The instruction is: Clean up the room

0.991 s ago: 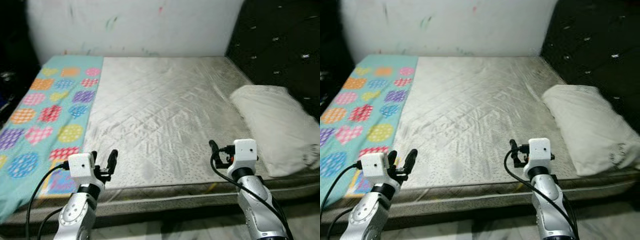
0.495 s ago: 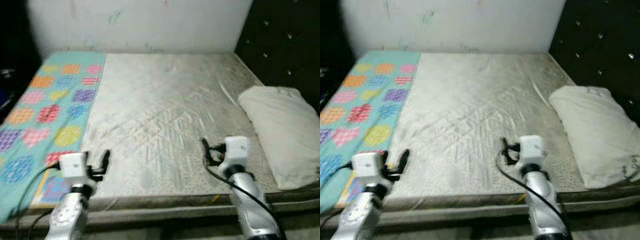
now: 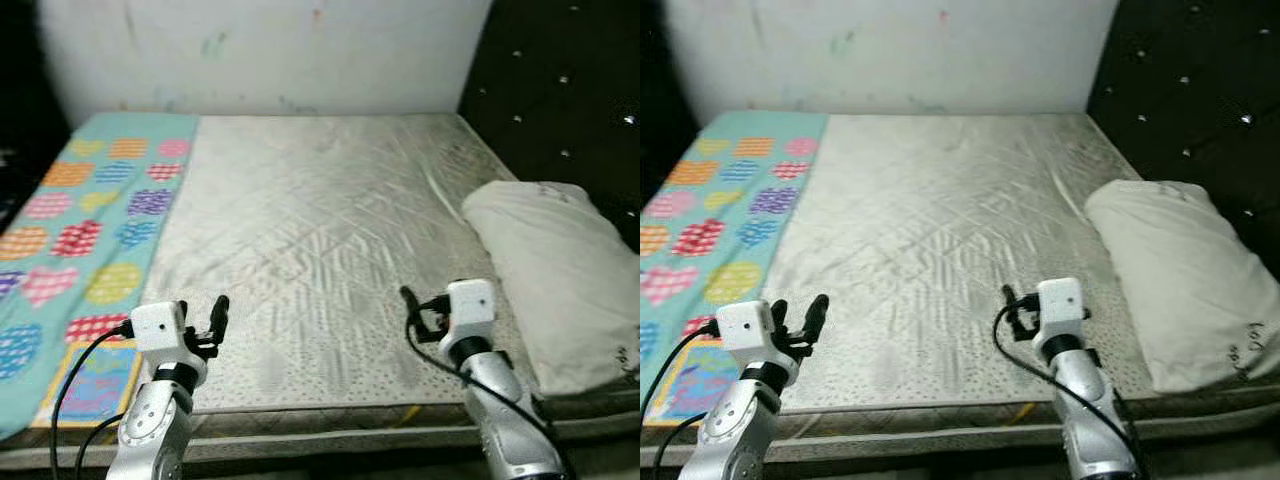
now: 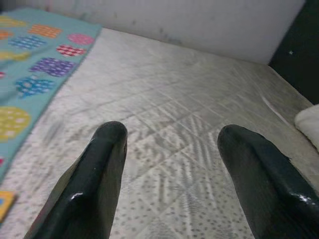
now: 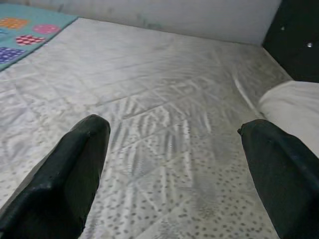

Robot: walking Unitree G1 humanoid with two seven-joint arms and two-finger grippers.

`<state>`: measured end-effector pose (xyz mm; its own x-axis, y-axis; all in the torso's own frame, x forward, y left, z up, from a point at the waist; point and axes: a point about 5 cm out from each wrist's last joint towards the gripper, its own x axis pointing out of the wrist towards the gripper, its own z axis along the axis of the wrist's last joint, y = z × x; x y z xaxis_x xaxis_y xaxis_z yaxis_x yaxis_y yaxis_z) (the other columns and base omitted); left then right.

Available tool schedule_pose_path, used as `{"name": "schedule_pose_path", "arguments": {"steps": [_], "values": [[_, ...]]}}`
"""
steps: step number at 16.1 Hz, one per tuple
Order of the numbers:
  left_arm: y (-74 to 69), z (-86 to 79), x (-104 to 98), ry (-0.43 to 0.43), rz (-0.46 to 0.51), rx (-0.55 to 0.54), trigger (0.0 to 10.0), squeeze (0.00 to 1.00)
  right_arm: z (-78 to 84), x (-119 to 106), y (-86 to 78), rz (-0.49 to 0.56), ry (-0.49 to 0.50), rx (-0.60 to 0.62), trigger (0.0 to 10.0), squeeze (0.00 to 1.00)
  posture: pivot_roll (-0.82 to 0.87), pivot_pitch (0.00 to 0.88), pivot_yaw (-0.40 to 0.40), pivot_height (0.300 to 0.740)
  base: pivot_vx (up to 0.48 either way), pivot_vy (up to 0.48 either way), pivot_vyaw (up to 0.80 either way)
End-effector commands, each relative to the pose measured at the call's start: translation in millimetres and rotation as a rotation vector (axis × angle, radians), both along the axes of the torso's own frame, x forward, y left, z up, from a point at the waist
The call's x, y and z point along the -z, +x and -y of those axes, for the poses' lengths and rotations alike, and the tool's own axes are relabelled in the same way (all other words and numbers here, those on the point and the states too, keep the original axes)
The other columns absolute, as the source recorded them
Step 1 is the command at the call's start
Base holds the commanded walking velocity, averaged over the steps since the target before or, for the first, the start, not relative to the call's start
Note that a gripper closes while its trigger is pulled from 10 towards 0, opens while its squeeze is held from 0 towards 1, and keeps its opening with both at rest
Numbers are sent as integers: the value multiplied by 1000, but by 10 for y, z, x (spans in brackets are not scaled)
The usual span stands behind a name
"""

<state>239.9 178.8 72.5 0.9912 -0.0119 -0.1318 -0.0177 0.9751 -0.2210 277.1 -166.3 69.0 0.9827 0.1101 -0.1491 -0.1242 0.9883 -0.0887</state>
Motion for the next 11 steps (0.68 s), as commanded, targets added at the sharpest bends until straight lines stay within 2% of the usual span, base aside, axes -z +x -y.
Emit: {"name": "schedule_pose_path", "arguments": {"steps": [1,11], "values": [[-7,-7,4,9,-11,5,10000,0,29,-25,-1,6,1,5,10000,0,-102,0,-34,740,0,401,0],[12,25,31,1,-21,2,10000,0,16,-45,7,9,-5,-48,10000,0,-112,0,-41,740,0,479,0]]}}
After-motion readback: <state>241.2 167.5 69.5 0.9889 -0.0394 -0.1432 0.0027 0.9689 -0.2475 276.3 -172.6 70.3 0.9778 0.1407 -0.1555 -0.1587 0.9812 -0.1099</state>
